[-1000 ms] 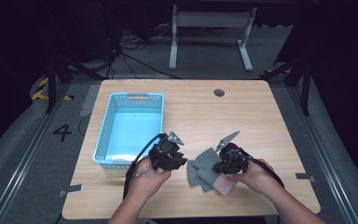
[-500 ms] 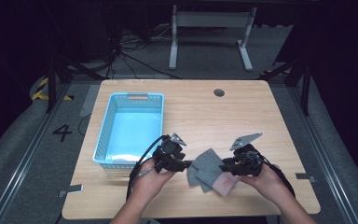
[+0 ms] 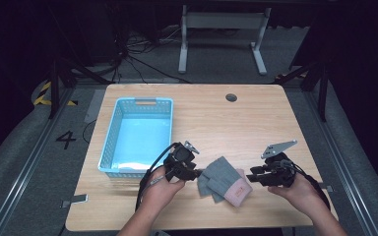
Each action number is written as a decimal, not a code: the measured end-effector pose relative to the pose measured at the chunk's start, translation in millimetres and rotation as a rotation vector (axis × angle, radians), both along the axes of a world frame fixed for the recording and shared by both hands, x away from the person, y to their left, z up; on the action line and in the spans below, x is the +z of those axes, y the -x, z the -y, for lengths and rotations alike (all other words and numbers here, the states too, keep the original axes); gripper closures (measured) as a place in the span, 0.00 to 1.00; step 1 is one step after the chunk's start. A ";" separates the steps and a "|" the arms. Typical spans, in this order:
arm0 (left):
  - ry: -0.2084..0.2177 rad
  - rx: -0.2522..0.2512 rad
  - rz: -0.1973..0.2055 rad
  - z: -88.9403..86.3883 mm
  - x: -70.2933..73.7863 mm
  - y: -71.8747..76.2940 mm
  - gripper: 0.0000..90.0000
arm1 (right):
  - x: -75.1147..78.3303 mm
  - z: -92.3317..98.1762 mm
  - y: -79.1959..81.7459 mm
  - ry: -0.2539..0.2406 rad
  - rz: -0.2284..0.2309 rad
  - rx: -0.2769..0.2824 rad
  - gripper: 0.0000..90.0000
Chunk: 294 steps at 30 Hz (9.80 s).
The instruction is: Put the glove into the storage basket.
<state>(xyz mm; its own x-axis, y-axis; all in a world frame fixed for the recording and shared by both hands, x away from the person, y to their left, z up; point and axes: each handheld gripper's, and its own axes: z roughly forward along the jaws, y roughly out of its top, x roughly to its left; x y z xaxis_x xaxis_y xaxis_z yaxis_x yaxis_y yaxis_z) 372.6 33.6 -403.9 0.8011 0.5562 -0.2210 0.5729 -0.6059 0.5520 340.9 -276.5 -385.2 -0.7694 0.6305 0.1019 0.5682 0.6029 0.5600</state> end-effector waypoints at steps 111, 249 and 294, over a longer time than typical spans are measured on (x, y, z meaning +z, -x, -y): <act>-0.164 -0.069 0.108 32.5 26.8 53.8 0.99 | 4.4 -8.0 -19.5 0.021 0.012 0.065 0.96; -0.202 -0.187 0.081 98.2 -27.8 11.8 0.73 | -18.0 50.3 -16.9 -0.036 -0.011 -0.240 0.67; -0.072 -0.248 0.102 12.5 63.3 -3.0 0.74 | -13.2 27.9 -48.4 -0.061 -0.014 -0.173 0.67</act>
